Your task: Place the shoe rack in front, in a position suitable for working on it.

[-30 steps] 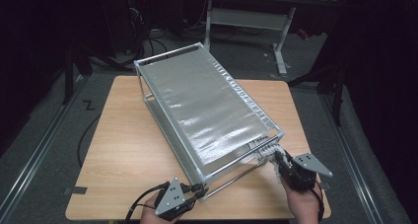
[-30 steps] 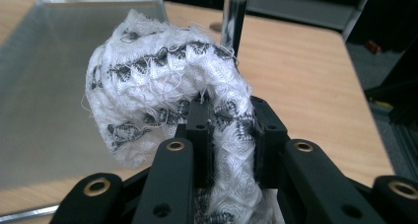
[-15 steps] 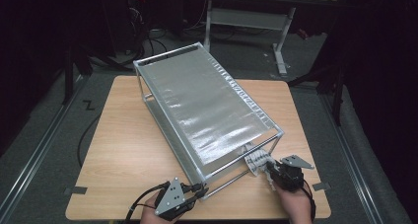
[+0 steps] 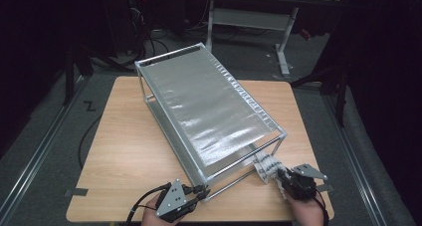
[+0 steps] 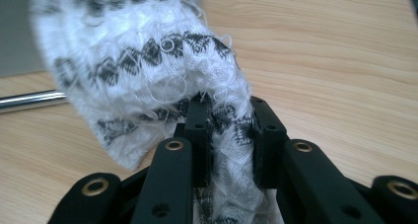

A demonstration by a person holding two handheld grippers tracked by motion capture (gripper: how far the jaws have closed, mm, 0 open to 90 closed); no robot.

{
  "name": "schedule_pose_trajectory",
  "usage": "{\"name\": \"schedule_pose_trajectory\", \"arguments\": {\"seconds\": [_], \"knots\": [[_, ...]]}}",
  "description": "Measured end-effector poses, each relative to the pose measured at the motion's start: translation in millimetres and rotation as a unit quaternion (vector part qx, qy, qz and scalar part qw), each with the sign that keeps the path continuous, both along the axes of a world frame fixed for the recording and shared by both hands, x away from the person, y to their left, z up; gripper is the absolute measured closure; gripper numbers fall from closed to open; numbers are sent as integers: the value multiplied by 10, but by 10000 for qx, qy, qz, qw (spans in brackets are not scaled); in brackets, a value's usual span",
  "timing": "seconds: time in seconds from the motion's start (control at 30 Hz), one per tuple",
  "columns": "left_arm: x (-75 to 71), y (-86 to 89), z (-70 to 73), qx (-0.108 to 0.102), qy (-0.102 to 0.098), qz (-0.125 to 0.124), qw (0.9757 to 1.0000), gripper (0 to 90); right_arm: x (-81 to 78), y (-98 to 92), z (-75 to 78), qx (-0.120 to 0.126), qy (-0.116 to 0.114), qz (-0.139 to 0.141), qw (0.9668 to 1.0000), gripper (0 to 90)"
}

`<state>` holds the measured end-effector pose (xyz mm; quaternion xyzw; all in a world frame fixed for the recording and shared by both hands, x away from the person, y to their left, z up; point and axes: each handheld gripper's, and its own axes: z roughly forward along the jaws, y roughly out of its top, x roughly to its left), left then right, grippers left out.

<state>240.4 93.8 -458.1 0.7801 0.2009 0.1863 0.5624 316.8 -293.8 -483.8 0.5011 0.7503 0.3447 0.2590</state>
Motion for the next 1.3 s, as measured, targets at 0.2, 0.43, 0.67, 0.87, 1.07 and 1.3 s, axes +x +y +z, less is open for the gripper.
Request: {"name": "schedule_pose_trajectory", "arguments": {"seconds": [0.2,0.43,0.67,0.87,1.07,1.3], "knots": [[-9,34,7,34,1,66,10000,802,14,-223,19,-4,-150,-446,9989,744],[-69,176,4,28,1,338,9994,801,118,-287,80,96,-436,-684,9967,742],[-147,335,4,25,2,654,9979,800,288,-168,118,241,-608,-618,9959,741],[-202,476,-1,22,-7,923,9957,800,370,80,186,337,-739,-86,9967,740],[-221,574,2,44,-6,1095,9940,799,335,403,264,452,-959,537,9929,741],[-202,644,8,51,15,1215,9926,799,314,564,254,483,-1004,924,9895,753]]}}
